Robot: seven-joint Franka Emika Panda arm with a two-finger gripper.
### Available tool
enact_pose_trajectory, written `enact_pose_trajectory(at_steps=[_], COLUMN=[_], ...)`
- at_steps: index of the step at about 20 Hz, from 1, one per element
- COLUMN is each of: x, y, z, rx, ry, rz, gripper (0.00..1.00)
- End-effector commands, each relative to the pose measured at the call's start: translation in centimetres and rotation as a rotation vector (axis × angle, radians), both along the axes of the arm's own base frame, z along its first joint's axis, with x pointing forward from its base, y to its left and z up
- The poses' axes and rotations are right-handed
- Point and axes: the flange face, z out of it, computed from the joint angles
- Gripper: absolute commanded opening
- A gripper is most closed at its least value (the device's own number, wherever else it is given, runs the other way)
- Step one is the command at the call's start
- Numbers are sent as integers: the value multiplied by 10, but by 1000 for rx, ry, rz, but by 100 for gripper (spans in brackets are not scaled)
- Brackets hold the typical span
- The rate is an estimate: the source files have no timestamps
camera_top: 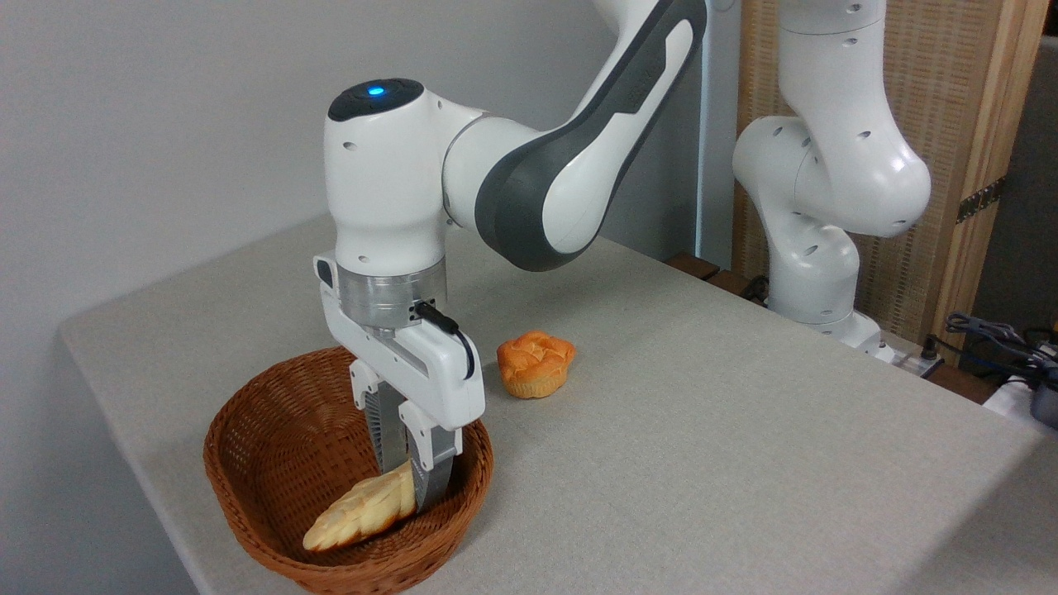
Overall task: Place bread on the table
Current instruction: 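Close the gripper on the braided bread and lift it from the basket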
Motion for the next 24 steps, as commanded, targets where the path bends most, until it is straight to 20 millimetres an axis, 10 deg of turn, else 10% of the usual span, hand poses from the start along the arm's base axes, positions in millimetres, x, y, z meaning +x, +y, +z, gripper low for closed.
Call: enact_pose_trajectory(at_steps=[1,9,24], x=[0,0,-50], y=[-1,-6,2], z=[-6,3,109], rx=[-10,-16,-26], ry=[-4,-19,-7], rz=[11,14,22], gripper=[14,2,3])
